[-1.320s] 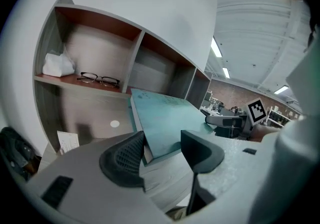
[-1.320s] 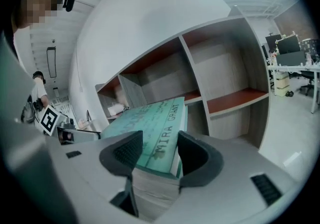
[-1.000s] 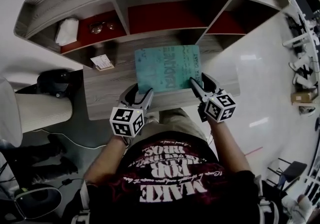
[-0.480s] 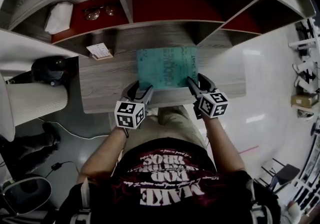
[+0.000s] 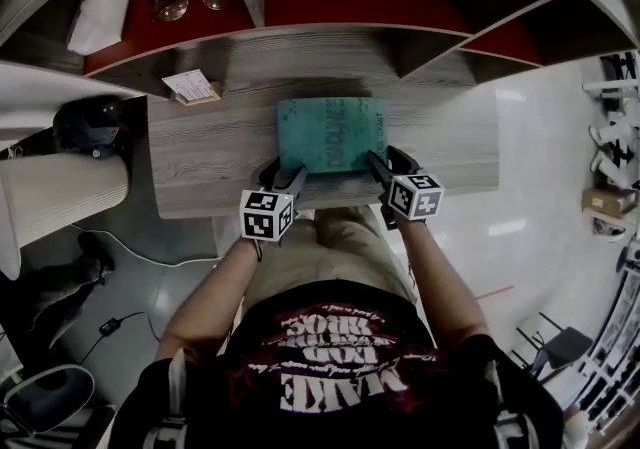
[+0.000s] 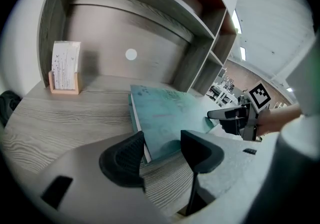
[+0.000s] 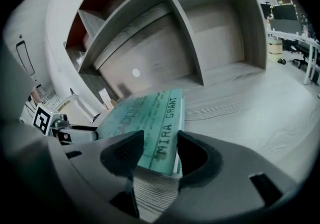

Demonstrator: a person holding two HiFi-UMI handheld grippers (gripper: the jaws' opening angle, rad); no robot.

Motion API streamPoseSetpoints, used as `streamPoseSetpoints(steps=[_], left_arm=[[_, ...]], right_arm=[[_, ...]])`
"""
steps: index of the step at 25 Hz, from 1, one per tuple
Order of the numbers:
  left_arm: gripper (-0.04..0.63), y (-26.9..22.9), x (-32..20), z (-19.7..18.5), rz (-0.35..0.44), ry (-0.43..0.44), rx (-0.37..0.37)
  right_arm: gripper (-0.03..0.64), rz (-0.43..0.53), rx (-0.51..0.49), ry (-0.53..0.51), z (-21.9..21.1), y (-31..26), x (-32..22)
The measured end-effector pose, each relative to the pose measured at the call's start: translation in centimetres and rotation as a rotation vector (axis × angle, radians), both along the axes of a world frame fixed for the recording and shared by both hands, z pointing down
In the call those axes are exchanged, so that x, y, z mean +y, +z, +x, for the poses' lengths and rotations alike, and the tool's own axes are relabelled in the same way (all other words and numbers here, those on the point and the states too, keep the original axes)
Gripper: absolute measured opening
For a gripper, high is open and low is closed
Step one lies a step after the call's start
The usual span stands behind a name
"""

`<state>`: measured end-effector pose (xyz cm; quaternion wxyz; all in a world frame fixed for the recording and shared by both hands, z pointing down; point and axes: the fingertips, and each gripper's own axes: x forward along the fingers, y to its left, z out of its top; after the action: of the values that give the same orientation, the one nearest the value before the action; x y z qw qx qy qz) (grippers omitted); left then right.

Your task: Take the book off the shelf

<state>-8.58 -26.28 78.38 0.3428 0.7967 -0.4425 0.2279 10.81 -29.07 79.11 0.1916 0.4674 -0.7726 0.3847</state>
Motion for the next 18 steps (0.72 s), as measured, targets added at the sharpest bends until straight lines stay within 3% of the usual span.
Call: streamPoseSetpoints(steps=[9, 12, 15, 16, 18], left_arm=[[0.233, 3.0, 0.5, 0.2, -0.087, -0.006, -0.048], [0.238, 3.1, 0.8, -0.2, -0.106, -0.002, -0.073], [0.249, 0.8, 0.5, -1.5, -0.057, 0.002, -0.136], [0.247, -0.8, 0.2, -2.3, -0.020, -0.016, -0.139], [0.247, -5.8, -0.5, -3.9, 0.099, -0.064, -0.109]], right_arm=[[0.213, -0.056, 0.054, -0.035, 0.0, 2.2, 0.1], [0.282, -0.087, 0.071, -0.067, -0.4, 2.2, 0.2], [0.303, -0.013, 0.112, -0.090, 0.0, -0.7, -0.5], [0.286, 0.034, 0.115, -0.096, 0.1, -2.5, -0.6], [0.186, 0.161, 0.095, -0.116, 0.1, -7.3, -0.8]])
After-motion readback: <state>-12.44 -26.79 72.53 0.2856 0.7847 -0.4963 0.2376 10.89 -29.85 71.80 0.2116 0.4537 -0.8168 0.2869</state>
